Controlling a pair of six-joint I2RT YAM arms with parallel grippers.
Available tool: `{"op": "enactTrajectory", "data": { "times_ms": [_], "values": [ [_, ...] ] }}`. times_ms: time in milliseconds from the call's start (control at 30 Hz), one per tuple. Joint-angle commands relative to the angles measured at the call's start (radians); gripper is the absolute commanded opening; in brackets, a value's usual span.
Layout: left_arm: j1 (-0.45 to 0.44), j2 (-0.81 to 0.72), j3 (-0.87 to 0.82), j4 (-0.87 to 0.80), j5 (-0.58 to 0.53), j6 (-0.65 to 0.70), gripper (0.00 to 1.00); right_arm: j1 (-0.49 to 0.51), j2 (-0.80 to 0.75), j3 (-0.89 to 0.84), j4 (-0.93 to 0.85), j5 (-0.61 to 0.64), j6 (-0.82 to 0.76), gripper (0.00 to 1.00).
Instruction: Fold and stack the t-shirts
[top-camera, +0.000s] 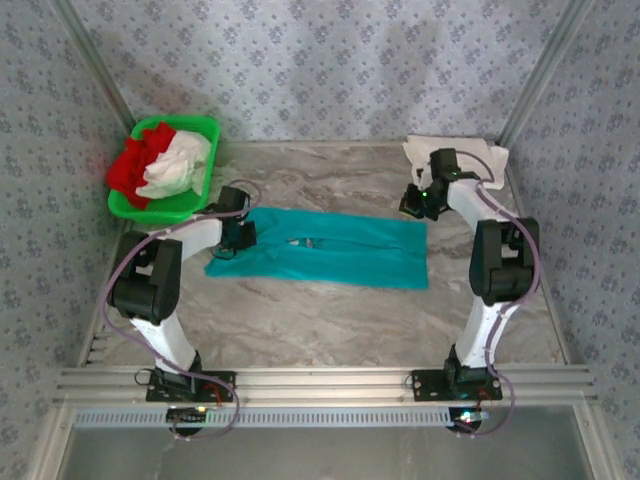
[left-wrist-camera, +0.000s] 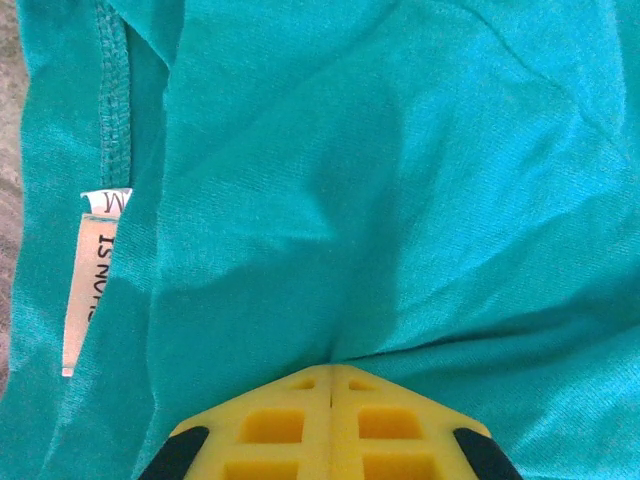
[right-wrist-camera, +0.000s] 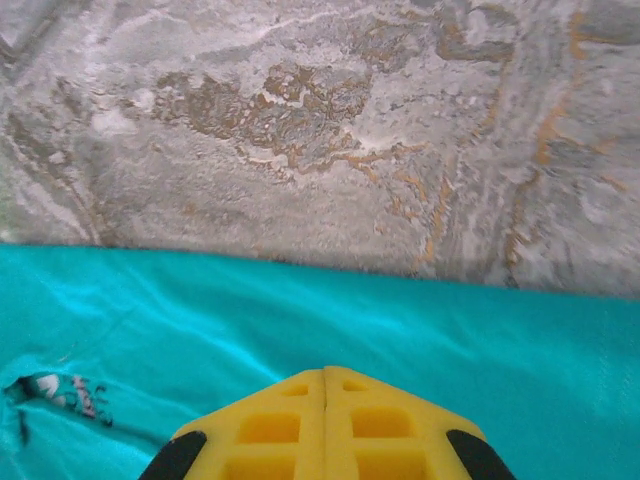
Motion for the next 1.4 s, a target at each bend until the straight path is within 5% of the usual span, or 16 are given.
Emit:
{"op": "enactTrajectory", "data": {
  "times_ms": [0, 600, 800, 1100, 1367],
  "values": [
    [0.008, 0.010, 0.021, -0.026, -0.003, -0.018, 0.00, 0.032, 0.081, 0.007, -0.019, -0.003, 0.010, 0.00],
    [0.009, 0.041, 0.048, -0.040, -0.021, -0.023, 0.00, 0.046, -0.010, -0.268, 0.035, -0.007, -0.003, 0.00],
    [-0.006, 0.112, 0.123, -0.036, 0.005, -0.029, 0.00, 0.007, -0.115, -0.397, 0.128, -0.026, 0.156, 0.00],
    [-0.084, 0.407, 0.502, -0.044, 0.051, -0.007, 0.00, 0.041, -0.361, -0.667, 0.249, 0.011, 0.372, 0.00],
    [-0.076, 0.718, 1.139, -0.225, 0.119, 0.055, 0.00, 0.334, -0.454, -0.840, 0.340, 0.094, 0.572, 0.00]
  ]
}}
